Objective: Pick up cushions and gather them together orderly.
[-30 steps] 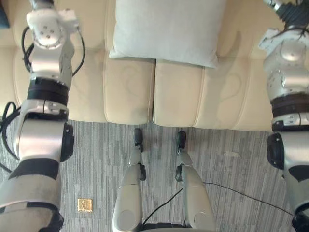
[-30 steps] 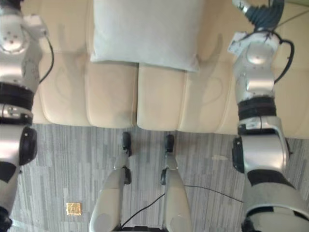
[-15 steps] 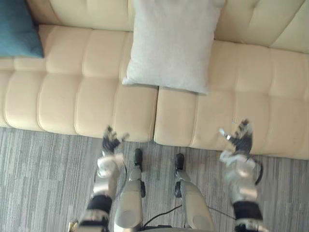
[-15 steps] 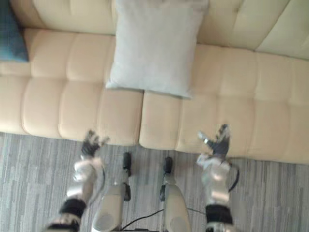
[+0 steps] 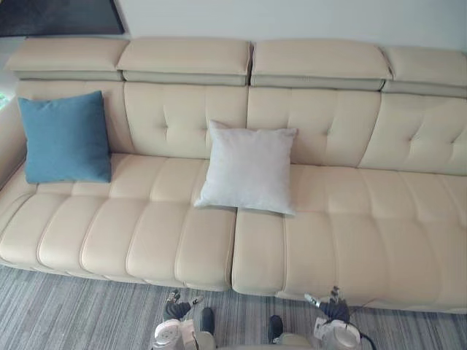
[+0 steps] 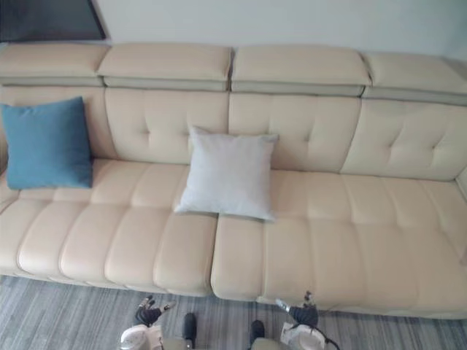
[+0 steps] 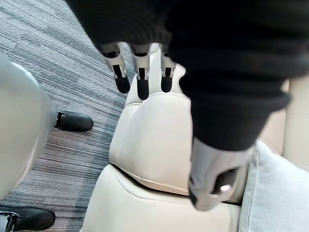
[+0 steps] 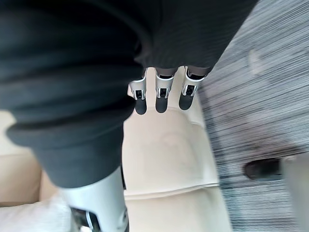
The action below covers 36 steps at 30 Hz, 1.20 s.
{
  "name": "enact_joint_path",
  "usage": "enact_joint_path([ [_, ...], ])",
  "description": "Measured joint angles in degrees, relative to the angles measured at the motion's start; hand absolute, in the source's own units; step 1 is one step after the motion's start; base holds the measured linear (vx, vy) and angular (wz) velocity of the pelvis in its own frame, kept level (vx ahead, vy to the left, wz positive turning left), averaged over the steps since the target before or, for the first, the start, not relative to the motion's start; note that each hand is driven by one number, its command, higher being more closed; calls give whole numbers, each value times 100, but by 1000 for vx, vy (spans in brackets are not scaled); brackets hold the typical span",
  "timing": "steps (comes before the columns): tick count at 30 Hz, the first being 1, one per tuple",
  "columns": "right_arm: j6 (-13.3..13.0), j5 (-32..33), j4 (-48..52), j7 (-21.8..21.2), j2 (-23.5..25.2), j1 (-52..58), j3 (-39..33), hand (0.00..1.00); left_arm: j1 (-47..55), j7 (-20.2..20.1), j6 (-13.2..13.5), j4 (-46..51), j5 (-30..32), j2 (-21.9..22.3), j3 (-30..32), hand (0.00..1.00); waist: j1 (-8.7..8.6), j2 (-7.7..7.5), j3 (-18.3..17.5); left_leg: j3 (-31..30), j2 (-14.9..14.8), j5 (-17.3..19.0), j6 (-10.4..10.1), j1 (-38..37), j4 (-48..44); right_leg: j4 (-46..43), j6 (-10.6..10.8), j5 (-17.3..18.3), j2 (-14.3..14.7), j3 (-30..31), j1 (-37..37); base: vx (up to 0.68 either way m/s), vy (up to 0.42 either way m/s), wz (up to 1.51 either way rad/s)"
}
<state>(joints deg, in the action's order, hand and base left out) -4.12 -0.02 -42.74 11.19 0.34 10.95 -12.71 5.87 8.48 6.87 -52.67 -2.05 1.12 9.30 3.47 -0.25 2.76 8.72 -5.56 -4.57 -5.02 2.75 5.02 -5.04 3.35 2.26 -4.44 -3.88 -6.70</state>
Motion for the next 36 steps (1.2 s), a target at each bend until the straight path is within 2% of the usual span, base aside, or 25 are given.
enact_joint_path([
  [8,66,-9,-366,-24,23,-72,187,0,-97,-22,1,-193,327,-65,-199,0,-8,-103,-61,305,26,117,-36,-193,-89,-2,89,-51,-16,302,69,38,15,-20],
  [12,72,-10,-545,-23,99,-393,336,0,-234,-6,-2,-202,358,-133,-382,0,-5,-189,66,494,-23,460,-6,-101,-676,-374,96,1,-25,521,-48,-5,0,-30],
  [13,79,-11,-549,-20,128,-487,397,0,-298,-2,-5,-196,369,-183,-429,0,-13,-247,99,535,-58,615,32,65,-1052,-533,150,87,-61,496,-173,-59,-5,-9],
  [15,80,-11,-551,-4,151,-596,424,0,-385,9,-11,-174,368,-148,-426,0,-5,-313,135,546,-136,700,97,297,-1418,-573,199,145,-79,448,-225,-55,9,1],
  [16,81,-11,-547,-1,153,-671,445,0,-387,12,-16,-105,365,-124,-422,0,6,-312,171,548,-211,695,97,395,-1460,-903,149,287,-131,253,-312,-43,-8,2],
  [17,81,-13,-564,-2,172,-739,451,0,-389,10,-20,-89,364,-119,-405,0,18,-283,210,548,-250,715,122,491,-1563,-1695,91,523,-239,46,-552,-77,-33,12],
  [18,81,-15,-574,-4,197,-753,468,0,-386,16,-48,-77,358,-155,-393,0,16,-343,190,482,-253,735,140,528,-1735,-2837,205,851,-387,-105,-691,-60,-66,25],
  [19,80,-21,-606,-5,201,-749,491,0,-363,16,-61,-4,356,-192,-368,0,23,-421,139,460,-224,737,142,595,-1873,-3457,312,957,-549,-168,-679,-69,-113,32],
  [20,77,-63,-636,-4,194,-749,491,0,-334,16,-67,106,353,-230,-339,0,33,-556,105,444,-190,758,132,740,-2114,-3569,424,995,-642,-186,-755,-48,-105,11],
  [21,72,-132,-692,-5,172,-864,499,0,-340,16,-88,158,346,-219,-263,0,92,-539,132,407,-196,844,156,889,-2249,-3504,453,964,-488,-251,-846,-145,-46,-16],
  [22,72,-192,-814,24,45,-968,481,0,-293,12,-113,128,332,-63,-183,0,282,-236,-32,176,-286,847,175,1029,-2038,-2696,464,1061,-184,-143,-533,-156,-18,-53],
  [23,78,-235,-829,36,-14,-1090,520,0,-312,29,-89,202,303,12,-141,0,451,-295,75,361,-300,562,73,1018,-1973,-3185,406,1393,-305,-136,-467,-150,-42,-38],
  [24,73,-237,-820,33,12,-1118,514,0,-362,29,-100,230,303,-2,-149,0,443,-343,136,347,-270,557,76,1108,-2081,-2979,302,1601,-350,-204,-269,-227,-191,-25],
  [25,77,-231,-814,41,3,-1149,521,0,-471,40,-105,242,305,-27,-267,0,451,-357,158,327,-312,567,57,1376,-2300,-2269,-36,1876,-252,-388,-74,-289,-171,10],
  [26,76,-229,-809,54,-69,-1293,549,0,-546,39,-105,227,305,-12,-403,0,462,-87,248,214,-476,487,-47,1511,-2336,-2021,-158,1686,-62,-542,14,-325,-152,6],
  [28,77,-228,-816,109,-117,-1267,622,0,-534,33,-100,225,318,22,-629,0,431,56,307,139,-610,176,-98,1413,-1954,-1815,-267,1496,124,-663,62,-255,-68,14],
  [30,87,-230,-834,121,-113,-1255,625,0,-497,32,-105,224,319,17,-705,0,396,56,369,184,-614,9,-84,1270,-1503,-1880,-329,1460,132,-801,-18,-277,-79,29],
  [31,101,-229,-833,124,-127,-1261,612,0,-485,34,-106,223,319,17,-723,0,305,36,371,206,-605,97,-165,1264,-1303,-1823,-422,1373,85,-893,-65,-256,-34,35],
  [32,117,-229,-833,125,-134,-1261,601,0,-485,34,-106,221,319,8,-741,0,287,-11,379,215,-586,153,-187,1306,-1279,-1769,-452,1335,41,-934,-94,-214,24,26],
  [33,128,-229,-842,127,-132,-1260,561,0,-509,30,-106,224,320,2,-806,0,280,-88,439,184,-525,139,-108,1342,-1653,-1721,-527,1274,-74,-930,-138,-198,74,14],
  [34,152,-228,-893,125,-155,-1228,460,0,-511,30,-104,219,335,-9,-813,0,282,-118,452,148,-383,197,-18,1299,-2198,-1648,-502,1193,-197,-928,-150,-186,74,9],
  [35,157,-227,-912,132,-162,-1205,422,0,-501,31,-106,208,345,-11,-810,0,276,-143,450,148,-312,357,19,1235,-2407,-1641,-479,1174,-261,-916,-175,-158,95,9],
  [36,158,-228,-984,131,-190,-1168,383,0,-489,30,-106,167,356,-2,-808,0,245,-121,408,66,-252,792,14,1082,-2545,-1599,-402,1103,-289,-839,-245,-127,197,-15],
])
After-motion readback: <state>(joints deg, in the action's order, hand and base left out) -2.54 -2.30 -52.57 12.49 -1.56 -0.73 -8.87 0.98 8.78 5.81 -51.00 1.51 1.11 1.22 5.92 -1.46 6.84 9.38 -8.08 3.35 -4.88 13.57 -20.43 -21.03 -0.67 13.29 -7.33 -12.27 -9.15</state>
